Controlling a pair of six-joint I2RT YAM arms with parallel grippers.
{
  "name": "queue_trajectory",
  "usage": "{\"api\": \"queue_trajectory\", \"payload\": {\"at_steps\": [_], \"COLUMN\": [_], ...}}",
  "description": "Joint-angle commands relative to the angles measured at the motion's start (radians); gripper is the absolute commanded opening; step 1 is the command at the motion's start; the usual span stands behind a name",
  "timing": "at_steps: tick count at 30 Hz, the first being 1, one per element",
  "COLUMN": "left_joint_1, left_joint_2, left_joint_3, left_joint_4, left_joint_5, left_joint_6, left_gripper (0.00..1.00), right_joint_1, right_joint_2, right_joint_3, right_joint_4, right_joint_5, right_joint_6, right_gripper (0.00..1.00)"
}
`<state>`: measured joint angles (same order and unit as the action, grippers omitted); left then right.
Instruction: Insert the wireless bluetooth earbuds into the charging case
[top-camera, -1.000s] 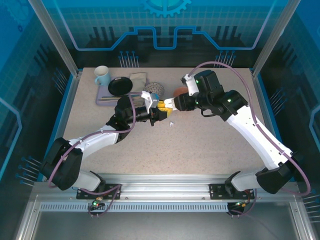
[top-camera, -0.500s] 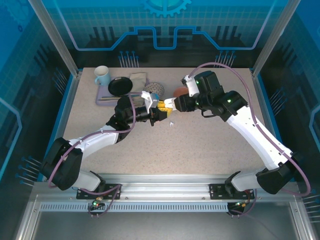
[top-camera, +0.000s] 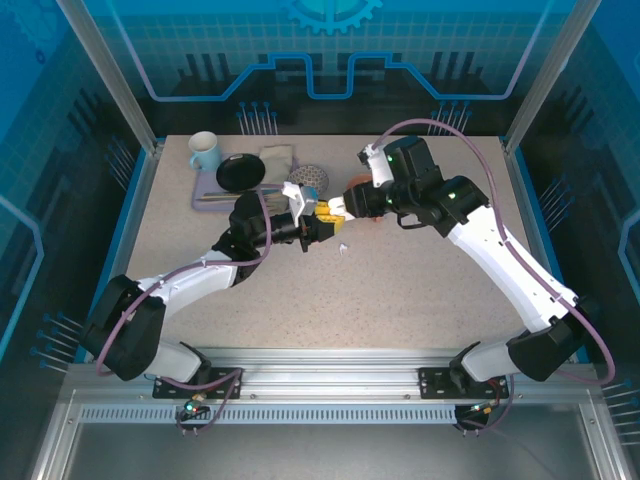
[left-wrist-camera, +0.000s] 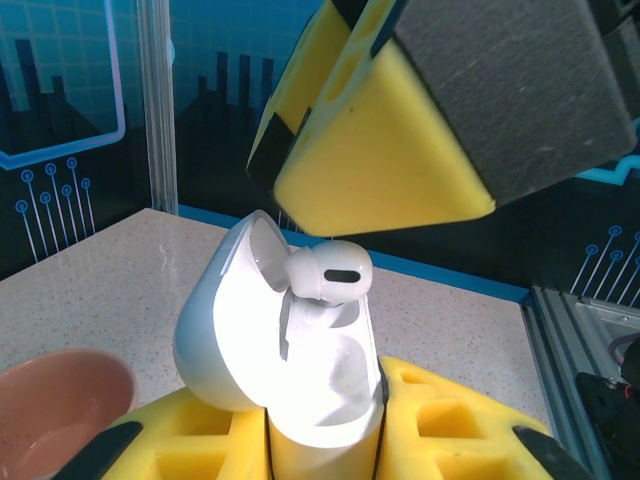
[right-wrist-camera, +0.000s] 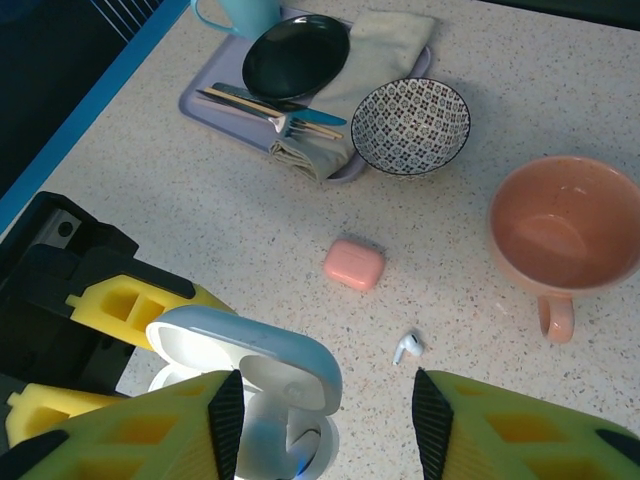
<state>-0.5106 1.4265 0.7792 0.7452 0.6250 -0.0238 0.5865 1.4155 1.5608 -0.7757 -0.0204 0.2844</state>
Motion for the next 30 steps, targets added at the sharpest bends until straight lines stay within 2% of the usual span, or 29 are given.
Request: {"api": "queue_trajectory", "payload": {"at_steps": [1,17,30], "left_joint_1": [-0.005,-0.005,-0.005], "left_joint_2": [-0.018,-0.018,-0.018], "left_joint_3": [0.036,0.041,0.039], "left_joint_4": [0.04,0.034,0.038], "left_joint_5": [0.002,-0.005,-0.005], "left_joint_6": [0.015,0.023,0.019], "left_gripper": [0.0,0.0,0.0], "right_joint_1": [0.003,-0.003,-0.006], "right_joint_2": [0.01,-0.067,-0.08], "right_joint_3": [0.018,-0.048,-0.036], "right_joint_4": [0.002,-0.053,-0.004], "right_joint_5": [-0.019,-0.001,-0.042], "right_joint_6": [0.001,-0.022,0.018], "right_gripper": [0.5,0.48,0.52]}}
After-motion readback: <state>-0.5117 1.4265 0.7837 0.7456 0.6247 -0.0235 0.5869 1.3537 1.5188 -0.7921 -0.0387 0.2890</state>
